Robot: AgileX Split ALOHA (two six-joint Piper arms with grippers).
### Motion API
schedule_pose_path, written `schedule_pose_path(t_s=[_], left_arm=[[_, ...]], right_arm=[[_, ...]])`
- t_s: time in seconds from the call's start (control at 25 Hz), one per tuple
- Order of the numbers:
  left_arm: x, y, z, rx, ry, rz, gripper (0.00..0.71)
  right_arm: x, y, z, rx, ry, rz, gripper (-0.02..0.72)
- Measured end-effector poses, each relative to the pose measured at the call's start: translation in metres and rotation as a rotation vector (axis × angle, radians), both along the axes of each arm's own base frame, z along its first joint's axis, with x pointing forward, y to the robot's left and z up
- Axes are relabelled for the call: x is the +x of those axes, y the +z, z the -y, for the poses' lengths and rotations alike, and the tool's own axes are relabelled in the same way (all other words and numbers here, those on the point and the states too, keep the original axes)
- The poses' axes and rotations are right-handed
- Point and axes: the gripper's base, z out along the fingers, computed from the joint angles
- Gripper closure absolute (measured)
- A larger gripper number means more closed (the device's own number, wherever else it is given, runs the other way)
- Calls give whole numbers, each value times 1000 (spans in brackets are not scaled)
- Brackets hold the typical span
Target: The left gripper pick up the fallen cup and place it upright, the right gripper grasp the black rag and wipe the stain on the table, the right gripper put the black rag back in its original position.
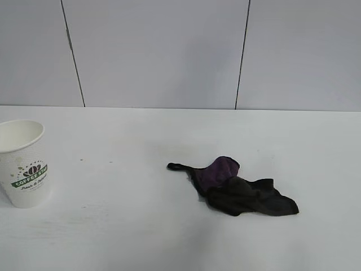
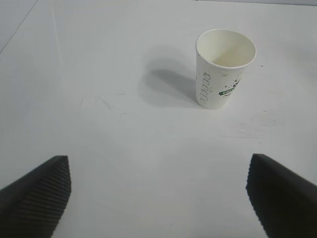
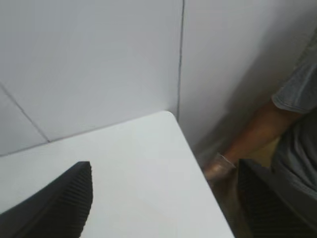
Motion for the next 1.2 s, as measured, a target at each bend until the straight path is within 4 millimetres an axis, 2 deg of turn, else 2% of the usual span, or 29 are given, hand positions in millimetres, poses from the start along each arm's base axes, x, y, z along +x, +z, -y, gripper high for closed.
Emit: schedule_pose_path(t_s=[0.12,0.2,0.4,0.52,0.64,0.76,0.88,1.04,1.2], left_arm=[[0,0,0,0,0,0,16],[0,0,0,0,0,0,16],[0,0,0,0,0,0,16],[0,0,0,0,0,0,16],[0,0,0,0,0,0,16],[0,0,0,0,0,0,16],[0,0,0,0,0,0,16],[0,0,0,0,0,0,16],[0,0,0,0,0,0,16]], right_arm=[[-53,-4,-10,33,147,112,161],[-77,-12,-15,43,221,157,176],[-109,-50,-23,54,341,183,189],[-108,-85,-26,61,365,127,189],[-94,-127,-27,65,364,34,189],[-71,-168,-25,50,332,-37,189],[-49,-200,-23,26,293,-107,189],[-28,-230,-22,14,274,-165,189],[-20,-245,-22,15,272,-195,189]])
